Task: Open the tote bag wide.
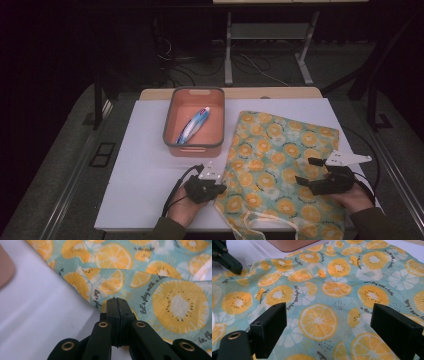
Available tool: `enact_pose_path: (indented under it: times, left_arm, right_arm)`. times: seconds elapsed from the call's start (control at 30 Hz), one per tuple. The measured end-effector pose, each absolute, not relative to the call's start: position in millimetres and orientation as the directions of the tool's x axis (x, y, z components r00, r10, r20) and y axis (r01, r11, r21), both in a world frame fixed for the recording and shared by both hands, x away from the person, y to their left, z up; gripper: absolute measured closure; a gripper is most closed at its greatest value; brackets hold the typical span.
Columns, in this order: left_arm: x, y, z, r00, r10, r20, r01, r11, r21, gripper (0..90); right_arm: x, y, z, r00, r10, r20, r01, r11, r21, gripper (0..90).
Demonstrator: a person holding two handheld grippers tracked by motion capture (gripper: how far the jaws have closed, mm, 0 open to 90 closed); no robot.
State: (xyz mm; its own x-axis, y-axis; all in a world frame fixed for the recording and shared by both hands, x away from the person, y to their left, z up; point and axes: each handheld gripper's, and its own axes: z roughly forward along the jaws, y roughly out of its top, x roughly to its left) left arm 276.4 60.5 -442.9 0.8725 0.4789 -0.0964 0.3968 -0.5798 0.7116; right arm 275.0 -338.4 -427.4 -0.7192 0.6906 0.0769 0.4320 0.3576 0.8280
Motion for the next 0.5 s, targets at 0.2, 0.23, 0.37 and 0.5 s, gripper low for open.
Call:
enact_pose_path:
  times: [0.2,0.23,0.37,0.5]
  left_arm:
    - [301,49,-438,0.850,0.525,-0.039,0.379,-0.558,0.738,89.3]
    - [305,46,-438,0.846,0.533,-0.027,0.376,-0.559,0.739,89.3]
    - [320,32,-439,0.833,0.553,-0.002,0.369,-0.554,0.746,89.3]
    - [327,26,-444,0.829,0.559,-0.002,0.370,-0.546,0.752,87.7]
  right_arm:
    - [275,-338,-428,-0.719,0.691,0.076,0.434,0.361,0.826,13.3]
    - [275,-338,-428,-0.719,0.691,0.076,0.434,0.361,0.825,13.3]
    - [276,-339,-428,-0.716,0.694,0.077,0.435,0.357,0.826,13.3]
    - [275,-339,-428,-0.718,0.691,0.077,0.433,0.358,0.828,13.3]
